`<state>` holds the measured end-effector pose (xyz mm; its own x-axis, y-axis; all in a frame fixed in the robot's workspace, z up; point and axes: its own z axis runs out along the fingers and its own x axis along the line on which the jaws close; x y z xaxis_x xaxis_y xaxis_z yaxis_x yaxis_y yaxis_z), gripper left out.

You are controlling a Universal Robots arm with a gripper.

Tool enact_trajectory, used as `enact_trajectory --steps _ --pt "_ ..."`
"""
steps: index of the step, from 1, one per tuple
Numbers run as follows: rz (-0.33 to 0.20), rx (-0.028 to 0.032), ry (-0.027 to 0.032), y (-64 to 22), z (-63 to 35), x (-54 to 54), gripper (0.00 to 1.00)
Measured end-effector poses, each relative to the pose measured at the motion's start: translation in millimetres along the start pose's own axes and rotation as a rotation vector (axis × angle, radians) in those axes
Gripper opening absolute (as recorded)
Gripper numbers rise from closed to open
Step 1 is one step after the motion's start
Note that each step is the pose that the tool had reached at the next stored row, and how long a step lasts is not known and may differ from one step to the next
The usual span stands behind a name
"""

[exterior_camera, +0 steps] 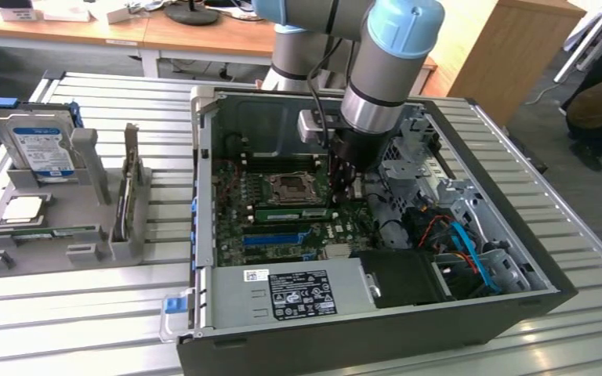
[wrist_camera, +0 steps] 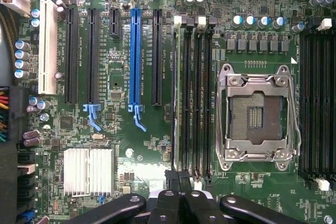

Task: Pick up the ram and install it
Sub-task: 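Press down the ram until it locks into place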

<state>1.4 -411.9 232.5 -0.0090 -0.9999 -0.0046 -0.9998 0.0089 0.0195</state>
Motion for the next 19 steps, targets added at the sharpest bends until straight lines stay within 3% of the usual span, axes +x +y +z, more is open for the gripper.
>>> enact_trajectory --steps 19 --pt "0.0 0.0001 0.0001 -0.1 3.5 -0.5 0.11"
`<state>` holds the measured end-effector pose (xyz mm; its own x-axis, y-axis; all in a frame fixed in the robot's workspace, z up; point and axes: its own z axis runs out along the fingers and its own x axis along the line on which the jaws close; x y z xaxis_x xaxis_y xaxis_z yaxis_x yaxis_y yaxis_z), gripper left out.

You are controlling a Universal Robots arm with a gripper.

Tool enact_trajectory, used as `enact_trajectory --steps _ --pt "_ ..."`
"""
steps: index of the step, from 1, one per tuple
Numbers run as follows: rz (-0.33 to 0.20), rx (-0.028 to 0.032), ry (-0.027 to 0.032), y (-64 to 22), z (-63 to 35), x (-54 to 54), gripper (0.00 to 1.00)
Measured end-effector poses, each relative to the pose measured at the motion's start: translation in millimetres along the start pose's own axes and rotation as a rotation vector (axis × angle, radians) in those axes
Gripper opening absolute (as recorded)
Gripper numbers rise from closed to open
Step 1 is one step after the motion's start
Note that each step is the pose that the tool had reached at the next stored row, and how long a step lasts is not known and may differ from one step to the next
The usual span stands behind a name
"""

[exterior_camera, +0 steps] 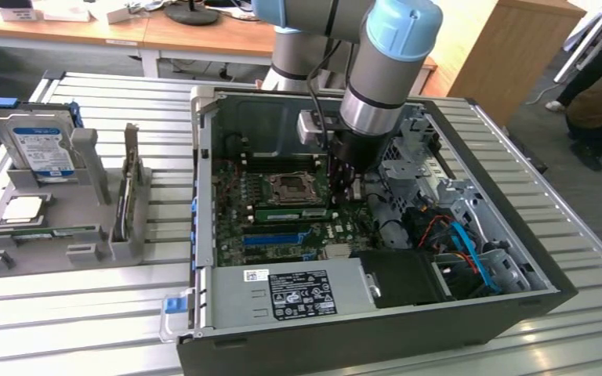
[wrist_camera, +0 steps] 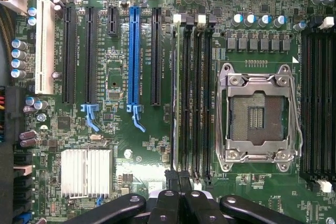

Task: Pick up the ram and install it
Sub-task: 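Press down the ram until it locks into place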

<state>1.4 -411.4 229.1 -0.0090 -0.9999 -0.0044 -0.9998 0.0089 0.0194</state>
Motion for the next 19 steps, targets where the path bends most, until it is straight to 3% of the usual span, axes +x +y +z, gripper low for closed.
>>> enact_trajectory --steps 19 --pt "0.0 0.0 0.0002 0.0 2.8 -1.7 0.11"
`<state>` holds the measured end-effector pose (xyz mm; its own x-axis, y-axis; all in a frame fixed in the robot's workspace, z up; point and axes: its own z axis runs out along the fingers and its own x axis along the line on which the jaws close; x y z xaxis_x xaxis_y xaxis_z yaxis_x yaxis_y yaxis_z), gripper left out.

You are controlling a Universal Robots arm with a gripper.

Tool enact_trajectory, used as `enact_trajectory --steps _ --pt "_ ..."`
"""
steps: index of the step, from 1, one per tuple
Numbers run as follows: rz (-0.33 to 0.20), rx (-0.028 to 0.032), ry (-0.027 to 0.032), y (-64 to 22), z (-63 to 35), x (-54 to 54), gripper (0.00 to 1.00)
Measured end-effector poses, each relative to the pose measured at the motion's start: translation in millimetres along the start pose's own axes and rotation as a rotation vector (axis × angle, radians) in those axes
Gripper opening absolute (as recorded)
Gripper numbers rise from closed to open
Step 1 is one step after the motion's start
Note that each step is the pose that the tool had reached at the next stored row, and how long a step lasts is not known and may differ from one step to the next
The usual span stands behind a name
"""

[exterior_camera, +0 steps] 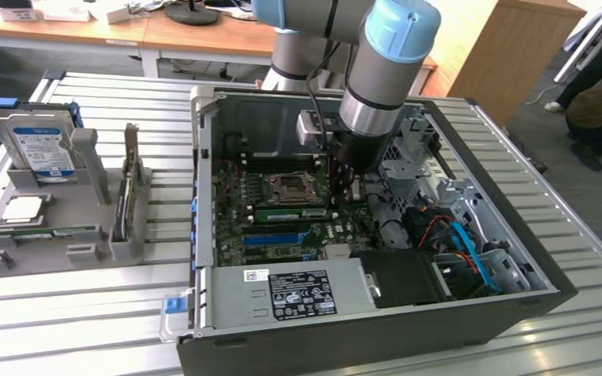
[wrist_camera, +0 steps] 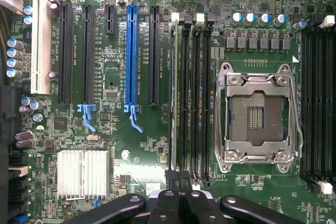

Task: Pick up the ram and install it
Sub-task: 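Press down the ram until it locks into place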

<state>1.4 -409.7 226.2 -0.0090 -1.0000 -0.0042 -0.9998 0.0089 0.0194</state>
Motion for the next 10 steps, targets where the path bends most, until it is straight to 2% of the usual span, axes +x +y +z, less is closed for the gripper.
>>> enact_trajectory --steps 10 --pt "0.0 0.0 0.0 0.0 1.5 0.0 0.11"
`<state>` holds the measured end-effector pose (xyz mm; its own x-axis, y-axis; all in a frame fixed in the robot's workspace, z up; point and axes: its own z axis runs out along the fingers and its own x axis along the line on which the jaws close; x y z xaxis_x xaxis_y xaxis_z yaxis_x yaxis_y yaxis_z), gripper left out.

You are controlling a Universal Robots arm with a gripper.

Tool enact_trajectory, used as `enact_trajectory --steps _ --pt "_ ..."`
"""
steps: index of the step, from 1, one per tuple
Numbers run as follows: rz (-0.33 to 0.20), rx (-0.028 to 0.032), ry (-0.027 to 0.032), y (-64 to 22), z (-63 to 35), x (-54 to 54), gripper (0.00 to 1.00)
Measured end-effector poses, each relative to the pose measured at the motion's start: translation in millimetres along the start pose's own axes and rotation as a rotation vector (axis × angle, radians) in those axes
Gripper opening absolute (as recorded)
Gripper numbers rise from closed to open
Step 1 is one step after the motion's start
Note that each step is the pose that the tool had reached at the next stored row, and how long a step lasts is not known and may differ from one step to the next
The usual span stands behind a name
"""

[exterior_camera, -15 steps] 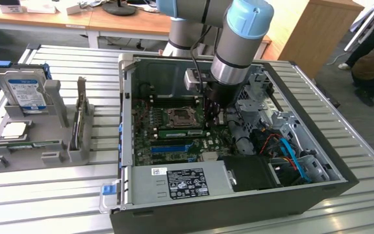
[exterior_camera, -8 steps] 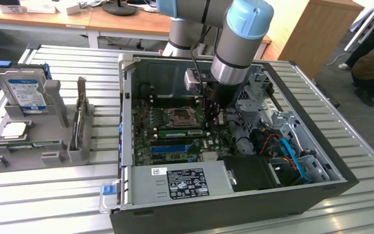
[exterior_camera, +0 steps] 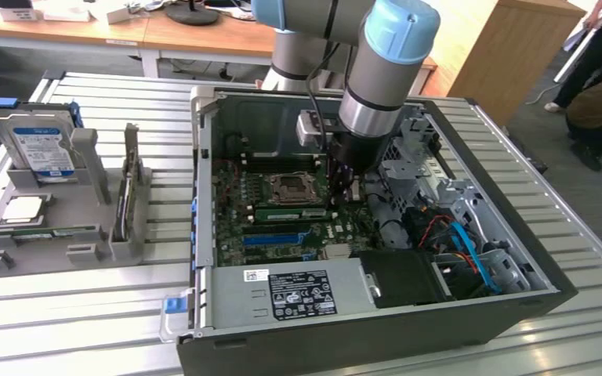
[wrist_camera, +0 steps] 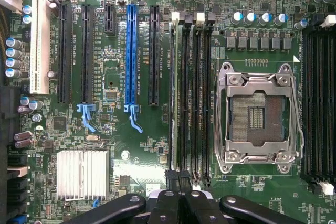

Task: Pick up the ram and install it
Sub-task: 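Press down the ram until it locks into place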

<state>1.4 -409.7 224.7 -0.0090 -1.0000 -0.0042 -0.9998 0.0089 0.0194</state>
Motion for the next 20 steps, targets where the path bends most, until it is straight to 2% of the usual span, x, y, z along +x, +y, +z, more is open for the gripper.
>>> enact_trajectory --steps 20 --pt "0.0 0.0 0.0 -0.1 2.6 0.0 0.11"
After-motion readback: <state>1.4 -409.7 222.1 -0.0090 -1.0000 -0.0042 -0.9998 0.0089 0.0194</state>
